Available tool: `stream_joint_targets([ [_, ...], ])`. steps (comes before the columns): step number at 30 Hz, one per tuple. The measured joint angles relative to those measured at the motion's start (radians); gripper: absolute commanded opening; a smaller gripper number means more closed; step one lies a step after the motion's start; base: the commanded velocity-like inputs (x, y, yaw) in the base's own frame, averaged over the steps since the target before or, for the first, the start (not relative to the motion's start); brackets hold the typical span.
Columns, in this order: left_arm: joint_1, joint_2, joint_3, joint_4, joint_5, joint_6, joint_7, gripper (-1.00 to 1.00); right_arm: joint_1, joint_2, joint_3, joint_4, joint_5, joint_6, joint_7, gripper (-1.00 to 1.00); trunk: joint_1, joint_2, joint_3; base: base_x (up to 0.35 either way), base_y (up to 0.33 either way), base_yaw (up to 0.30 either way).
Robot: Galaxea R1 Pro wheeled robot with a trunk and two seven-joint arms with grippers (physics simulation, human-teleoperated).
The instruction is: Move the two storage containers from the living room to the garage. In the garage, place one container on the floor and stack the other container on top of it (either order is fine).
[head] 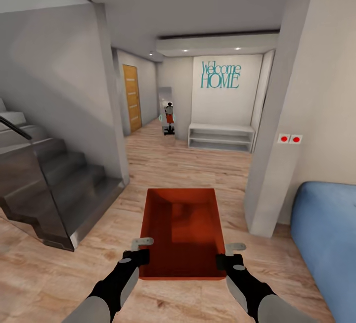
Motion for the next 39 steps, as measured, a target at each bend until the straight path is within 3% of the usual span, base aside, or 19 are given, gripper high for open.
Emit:
stream_joint_targets([
  [39,0.000,0.000,-0.001,-0.001,0.001,0.000,0.001,-1.00,0.000,0.000,-0.001,-0.001,0.002,0.001,0.000,-1.00,0.000,0.000,0.000,0.323,0.000,0.000],
])
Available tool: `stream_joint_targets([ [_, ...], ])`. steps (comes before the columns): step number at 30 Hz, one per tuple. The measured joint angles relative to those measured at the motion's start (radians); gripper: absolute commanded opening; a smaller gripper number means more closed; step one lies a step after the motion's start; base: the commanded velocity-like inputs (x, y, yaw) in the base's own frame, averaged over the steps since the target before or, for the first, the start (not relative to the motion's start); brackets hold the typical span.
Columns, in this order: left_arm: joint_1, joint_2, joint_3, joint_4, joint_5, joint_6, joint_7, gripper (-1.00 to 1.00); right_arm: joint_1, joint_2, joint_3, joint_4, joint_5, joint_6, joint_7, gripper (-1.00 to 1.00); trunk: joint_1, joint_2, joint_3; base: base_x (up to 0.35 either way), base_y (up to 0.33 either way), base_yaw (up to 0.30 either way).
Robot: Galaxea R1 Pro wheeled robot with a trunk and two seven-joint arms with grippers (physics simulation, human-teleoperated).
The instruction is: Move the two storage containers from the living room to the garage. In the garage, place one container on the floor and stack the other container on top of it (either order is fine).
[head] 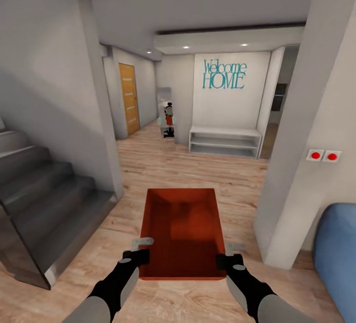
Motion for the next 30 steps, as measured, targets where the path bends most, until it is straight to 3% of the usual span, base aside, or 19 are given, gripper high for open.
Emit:
stream_joint_targets([
  [30,0.000,0.000,-0.001,0.000,0.000,0.000,0.000,-1.00,0.000,0.000,0.000,0.000,0.000,0.000,0.000,-1.00,0.000,0.000,0.000,0.323,0.000,0.000],
])
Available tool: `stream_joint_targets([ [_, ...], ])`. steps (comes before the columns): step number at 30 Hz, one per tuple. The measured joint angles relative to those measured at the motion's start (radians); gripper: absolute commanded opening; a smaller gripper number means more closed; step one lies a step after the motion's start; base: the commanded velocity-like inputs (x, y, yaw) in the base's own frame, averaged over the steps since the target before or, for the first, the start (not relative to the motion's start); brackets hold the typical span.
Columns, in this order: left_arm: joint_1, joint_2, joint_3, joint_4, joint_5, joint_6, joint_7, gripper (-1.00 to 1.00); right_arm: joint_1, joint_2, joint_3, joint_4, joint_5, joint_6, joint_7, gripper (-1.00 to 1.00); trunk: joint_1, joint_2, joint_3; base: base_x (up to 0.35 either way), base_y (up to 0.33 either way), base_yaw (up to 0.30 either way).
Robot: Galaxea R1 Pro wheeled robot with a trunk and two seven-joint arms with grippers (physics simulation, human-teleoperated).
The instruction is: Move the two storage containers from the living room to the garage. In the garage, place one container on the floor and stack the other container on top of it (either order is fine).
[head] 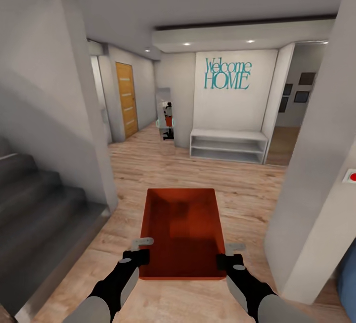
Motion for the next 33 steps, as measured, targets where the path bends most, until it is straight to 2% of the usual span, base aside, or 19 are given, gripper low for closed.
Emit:
stream_joint_targets([
  [33,0.000,0.000,-0.002,-0.002,0.001,0.000,0.001,-1.00,0.000,0.000,-0.001,-0.001,0.002,0.000,0.000,-1.00,0.000,0.000,0.000,0.323,0.000,0.000],
])
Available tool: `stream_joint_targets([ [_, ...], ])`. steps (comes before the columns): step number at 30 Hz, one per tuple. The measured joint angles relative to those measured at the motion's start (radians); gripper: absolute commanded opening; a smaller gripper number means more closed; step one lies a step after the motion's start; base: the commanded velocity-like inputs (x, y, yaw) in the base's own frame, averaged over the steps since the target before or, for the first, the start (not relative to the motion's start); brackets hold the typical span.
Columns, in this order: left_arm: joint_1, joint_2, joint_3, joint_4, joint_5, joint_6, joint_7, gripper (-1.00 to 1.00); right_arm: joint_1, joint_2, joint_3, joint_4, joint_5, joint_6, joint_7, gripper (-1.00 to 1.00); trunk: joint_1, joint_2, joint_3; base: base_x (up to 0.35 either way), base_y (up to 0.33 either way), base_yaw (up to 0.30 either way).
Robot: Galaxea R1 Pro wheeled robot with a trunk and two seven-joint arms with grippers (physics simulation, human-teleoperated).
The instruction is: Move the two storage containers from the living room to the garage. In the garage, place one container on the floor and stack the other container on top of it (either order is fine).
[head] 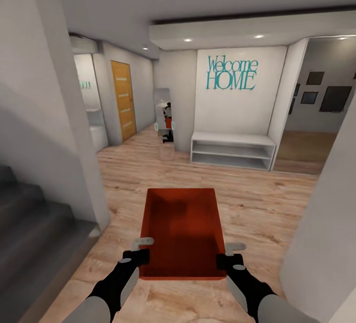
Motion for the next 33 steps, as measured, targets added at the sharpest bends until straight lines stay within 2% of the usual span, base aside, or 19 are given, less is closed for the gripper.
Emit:
stream_joint_targets([
  [33,0.000,0.001,-0.002,-0.002,0.002,0.000,0.000,-1.00,0.000,0.001,-0.003,-0.001,0.003,0.000,0.000,-1.00,0.000,0.000,0.000,0.323,0.000,0.000],
])
